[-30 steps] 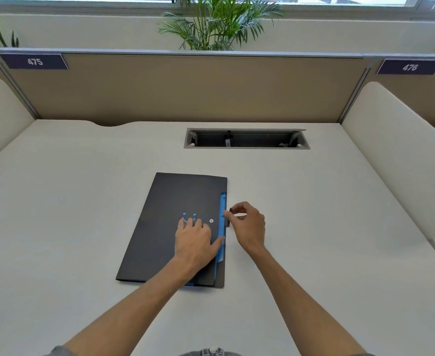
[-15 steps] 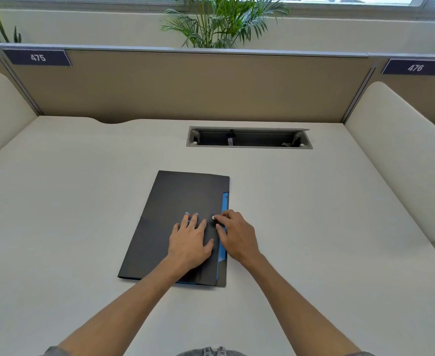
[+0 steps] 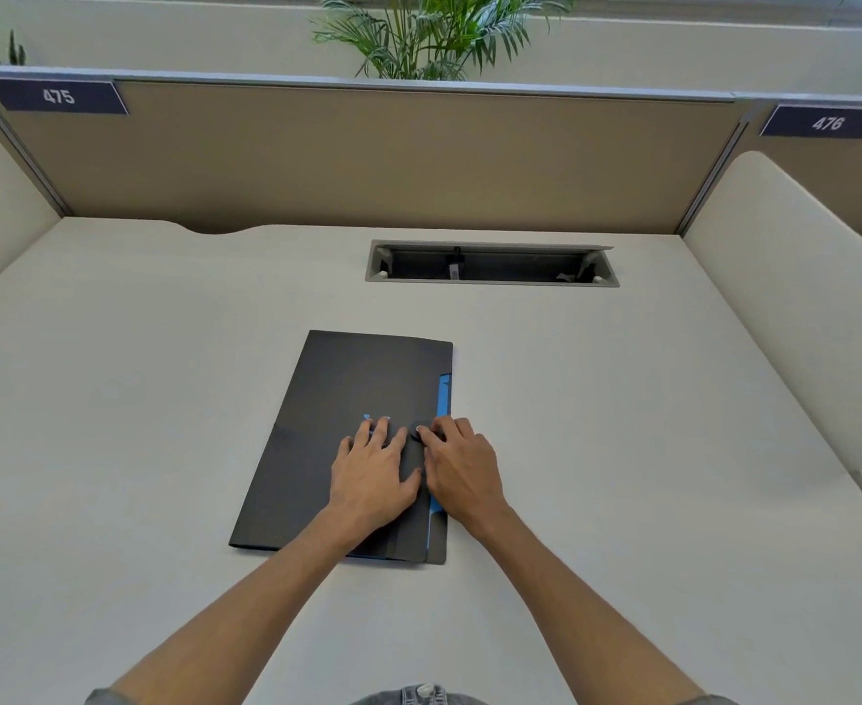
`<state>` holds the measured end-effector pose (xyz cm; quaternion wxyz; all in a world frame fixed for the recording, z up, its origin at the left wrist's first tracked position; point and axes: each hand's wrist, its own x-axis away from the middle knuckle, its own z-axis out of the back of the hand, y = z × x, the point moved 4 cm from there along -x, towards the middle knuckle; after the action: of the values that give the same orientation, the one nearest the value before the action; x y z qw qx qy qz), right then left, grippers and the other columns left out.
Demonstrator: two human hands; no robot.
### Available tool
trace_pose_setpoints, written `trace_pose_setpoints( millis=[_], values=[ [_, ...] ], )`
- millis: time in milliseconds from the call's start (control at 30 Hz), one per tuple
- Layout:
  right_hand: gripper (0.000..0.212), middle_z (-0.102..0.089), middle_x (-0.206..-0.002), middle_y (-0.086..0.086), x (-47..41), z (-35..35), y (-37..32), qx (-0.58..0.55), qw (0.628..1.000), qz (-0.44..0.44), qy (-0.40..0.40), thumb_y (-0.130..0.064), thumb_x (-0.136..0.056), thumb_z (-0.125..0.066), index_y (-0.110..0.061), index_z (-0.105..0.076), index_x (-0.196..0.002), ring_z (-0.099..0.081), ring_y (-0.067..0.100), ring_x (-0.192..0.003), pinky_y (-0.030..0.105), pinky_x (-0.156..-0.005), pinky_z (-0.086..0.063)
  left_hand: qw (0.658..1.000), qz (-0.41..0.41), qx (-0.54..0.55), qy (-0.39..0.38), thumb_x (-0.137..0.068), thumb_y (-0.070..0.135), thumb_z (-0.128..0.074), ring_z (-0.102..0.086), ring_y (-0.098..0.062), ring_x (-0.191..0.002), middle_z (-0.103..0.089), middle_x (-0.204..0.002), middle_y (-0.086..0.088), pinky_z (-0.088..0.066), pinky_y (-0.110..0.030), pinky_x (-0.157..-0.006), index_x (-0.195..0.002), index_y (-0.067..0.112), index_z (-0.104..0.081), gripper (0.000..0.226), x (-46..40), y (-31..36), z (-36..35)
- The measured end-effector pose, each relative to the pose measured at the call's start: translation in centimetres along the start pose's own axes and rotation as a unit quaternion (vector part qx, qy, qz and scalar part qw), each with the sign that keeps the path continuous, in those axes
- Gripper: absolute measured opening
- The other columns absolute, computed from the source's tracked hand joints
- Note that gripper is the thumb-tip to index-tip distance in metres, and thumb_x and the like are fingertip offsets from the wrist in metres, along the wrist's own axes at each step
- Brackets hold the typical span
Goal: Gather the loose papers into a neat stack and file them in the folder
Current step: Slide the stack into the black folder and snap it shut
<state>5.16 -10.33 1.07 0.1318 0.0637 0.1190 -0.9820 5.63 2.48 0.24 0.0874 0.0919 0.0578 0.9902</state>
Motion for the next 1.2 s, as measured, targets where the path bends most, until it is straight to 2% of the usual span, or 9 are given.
trace_pose_setpoints(
  millis=[300,500,867,1100,1200],
  values=[
    [0.039,-0.063,-0.126,0.009,-0.2,-0.2,-0.8,0.024,1.000,0.005,-0.019,-0.019,-0.094,-0.056,-0.009,-0.059,-0.132,-0.059,0.025,-0.111,0.035,-0.083,-0.054,1.000,-0.008,0.007,0.009,-0.094,0.058,-0.030,-0.008,-0.026,-0.150,-0.013,-0.163,-0.007,-0.017,-0.046,-0.119,-0.154,0.028,-0.017,0.068,0.2,-0.1,-0.3],
    [0.039,-0.057,-0.130,0.008,-0.6,-0.6,-0.8,0.029,0.999,0.008,-0.037,-0.021,-0.101,-0.045,-0.009,-0.053,-0.137,-0.054,0.024,-0.114,0.034,-0.088,-0.050,1.000,-0.009,0.006,0.009,-0.094,0.059,-0.028,-0.009,-0.026,-0.150,-0.014,-0.163,-0.007,-0.018,-0.045,-0.118,-0.154,0.029,-0.019,0.067,0.1,-0.2,-0.4],
    [0.029,-0.058,-0.120,0.007,-1.3,-0.5,-1.2,0.022,0.999,-0.015,-0.037,-0.023,-0.100,-0.045,-0.009,-0.062,-0.119,-0.054,0.022,-0.107,0.033,-0.085,-0.047,1.000,-0.012,0.001,-0.008,-0.095,0.057,-0.030,-0.008,-0.028,-0.150,-0.012,-0.163,-0.007,-0.018,-0.047,-0.118,-0.154,0.029,-0.018,0.066,0.0,-0.3,-0.4],
    [0.030,-0.059,-0.119,0.003,-1.2,-0.4,-0.8,0.001,0.999,-0.020,-0.028,-0.024,-0.099,-0.045,-0.013,-0.063,-0.120,-0.055,0.020,-0.105,0.033,-0.083,-0.046,1.000,-0.009,0.025,-0.001,-0.094,0.051,-0.038,-0.015,-0.026,-0.149,-0.021,-0.161,-0.004,-0.023,-0.047,-0.115,-0.151,0.027,-0.027,0.063,-0.1,-0.7,0.3],
    [0.035,-0.057,-0.121,0.001,-1.3,-0.3,0.2,-0.035,0.998,-0.015,-0.047,-0.024,-0.097,-0.047,-0.018,-0.063,-0.128,-0.053,0.019,-0.107,0.032,-0.085,-0.046,0.999,0.016,0.038,0.006,-0.089,0.046,-0.045,-0.020,-0.024,-0.146,-0.028,-0.158,-0.006,-0.029,-0.046,-0.113,-0.147,0.024,-0.035,0.063,-0.2,-1.7,1.1]
  ],
)
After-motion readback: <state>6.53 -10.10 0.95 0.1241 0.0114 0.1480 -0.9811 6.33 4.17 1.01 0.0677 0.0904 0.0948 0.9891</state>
